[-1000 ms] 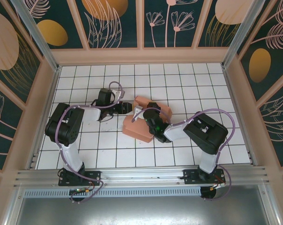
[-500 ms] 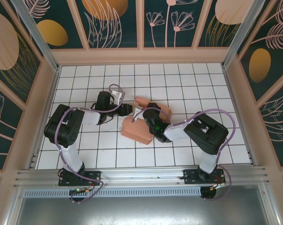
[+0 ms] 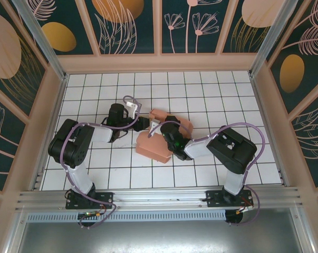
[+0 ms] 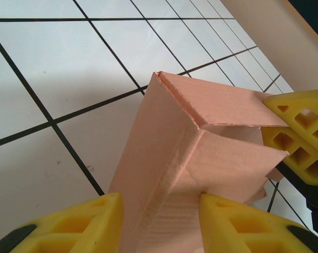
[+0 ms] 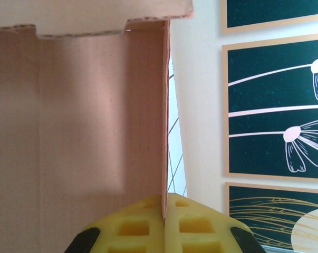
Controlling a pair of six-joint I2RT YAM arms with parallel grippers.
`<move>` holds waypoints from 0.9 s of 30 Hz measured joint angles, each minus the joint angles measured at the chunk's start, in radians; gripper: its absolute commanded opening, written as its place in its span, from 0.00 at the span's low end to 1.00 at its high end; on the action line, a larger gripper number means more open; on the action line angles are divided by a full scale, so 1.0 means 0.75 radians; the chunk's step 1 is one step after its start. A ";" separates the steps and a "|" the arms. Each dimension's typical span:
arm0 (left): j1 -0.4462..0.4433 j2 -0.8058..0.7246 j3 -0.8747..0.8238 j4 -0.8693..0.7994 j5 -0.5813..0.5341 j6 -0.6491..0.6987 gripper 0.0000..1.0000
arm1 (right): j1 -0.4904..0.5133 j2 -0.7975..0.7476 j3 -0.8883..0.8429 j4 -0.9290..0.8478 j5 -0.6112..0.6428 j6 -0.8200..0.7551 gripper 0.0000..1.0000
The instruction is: Fold the paper box
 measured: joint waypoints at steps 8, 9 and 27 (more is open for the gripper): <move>-0.013 0.024 0.009 0.004 0.001 0.008 0.37 | 0.021 -0.013 0.012 -0.020 -0.001 -0.019 0.00; -0.016 0.026 0.009 0.004 0.000 0.009 0.37 | 0.024 -0.013 0.015 -0.021 -0.001 -0.023 0.00; -0.018 0.050 0.009 0.011 -0.112 0.008 0.36 | 0.061 0.041 0.019 0.148 0.040 -0.190 0.00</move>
